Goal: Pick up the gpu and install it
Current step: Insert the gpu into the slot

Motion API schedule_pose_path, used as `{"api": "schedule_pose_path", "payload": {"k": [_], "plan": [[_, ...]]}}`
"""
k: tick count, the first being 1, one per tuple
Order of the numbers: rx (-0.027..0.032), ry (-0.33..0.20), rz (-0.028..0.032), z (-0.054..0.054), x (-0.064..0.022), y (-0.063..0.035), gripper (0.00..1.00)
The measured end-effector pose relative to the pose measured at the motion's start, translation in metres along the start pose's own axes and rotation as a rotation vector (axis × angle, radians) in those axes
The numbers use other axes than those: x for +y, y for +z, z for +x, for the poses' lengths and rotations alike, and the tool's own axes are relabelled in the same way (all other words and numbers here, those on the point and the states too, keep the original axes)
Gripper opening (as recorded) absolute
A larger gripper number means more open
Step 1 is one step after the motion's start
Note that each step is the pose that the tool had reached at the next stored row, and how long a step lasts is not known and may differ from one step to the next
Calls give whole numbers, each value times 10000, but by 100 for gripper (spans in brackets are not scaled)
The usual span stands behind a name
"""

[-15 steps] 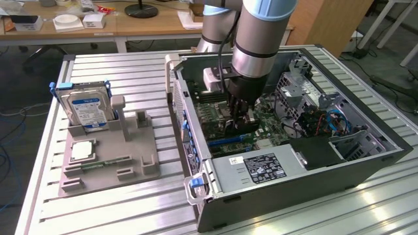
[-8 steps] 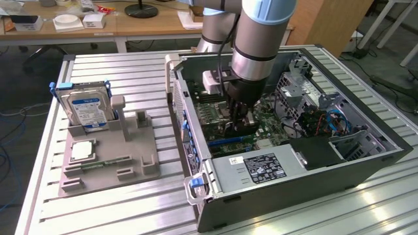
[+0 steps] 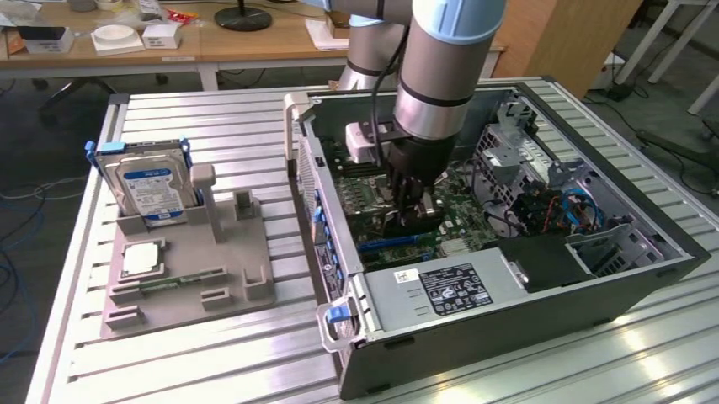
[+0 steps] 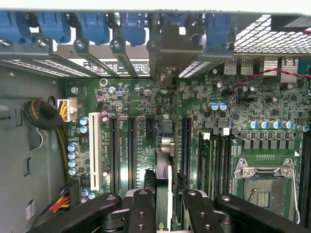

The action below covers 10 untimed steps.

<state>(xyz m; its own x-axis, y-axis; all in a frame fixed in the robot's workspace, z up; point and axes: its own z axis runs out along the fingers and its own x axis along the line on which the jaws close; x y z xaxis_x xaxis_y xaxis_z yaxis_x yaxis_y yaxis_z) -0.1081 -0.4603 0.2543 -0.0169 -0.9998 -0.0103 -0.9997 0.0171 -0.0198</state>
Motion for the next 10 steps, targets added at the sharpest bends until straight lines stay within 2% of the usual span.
{"api": "schedule_pose_path", "payload": {"k": [10], "plan": [[-6, 1, 2, -1, 9, 21, 26]]}}
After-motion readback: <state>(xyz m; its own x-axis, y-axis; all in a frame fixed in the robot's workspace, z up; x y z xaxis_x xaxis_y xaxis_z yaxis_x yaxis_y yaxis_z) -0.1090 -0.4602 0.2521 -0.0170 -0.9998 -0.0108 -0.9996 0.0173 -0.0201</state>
